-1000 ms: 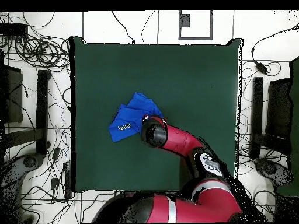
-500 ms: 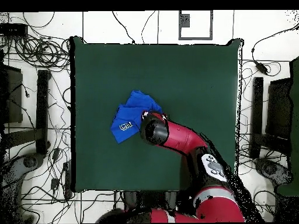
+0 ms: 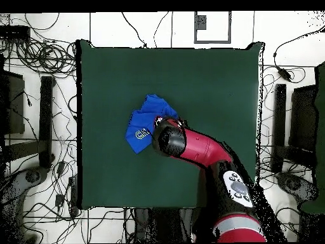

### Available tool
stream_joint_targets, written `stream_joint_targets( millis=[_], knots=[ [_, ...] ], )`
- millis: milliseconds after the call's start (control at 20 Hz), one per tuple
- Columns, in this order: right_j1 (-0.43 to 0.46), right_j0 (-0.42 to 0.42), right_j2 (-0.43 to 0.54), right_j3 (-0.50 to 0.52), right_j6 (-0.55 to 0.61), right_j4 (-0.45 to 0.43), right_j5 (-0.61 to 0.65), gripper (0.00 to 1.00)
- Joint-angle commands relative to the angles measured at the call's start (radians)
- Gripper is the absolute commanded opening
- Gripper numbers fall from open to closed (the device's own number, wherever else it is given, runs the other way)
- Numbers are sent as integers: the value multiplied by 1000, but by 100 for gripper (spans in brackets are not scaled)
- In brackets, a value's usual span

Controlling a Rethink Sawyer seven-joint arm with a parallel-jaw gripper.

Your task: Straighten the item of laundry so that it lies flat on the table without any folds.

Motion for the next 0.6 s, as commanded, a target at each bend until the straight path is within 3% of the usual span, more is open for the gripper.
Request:
stream_joint_targets(
  millis=[50, 600],
  knots=[
    [21, -15, 141, 24, 101, -5, 85, 0],
    [16, -76, 163, 61, 78, -41, 55, 0]
  ],
)
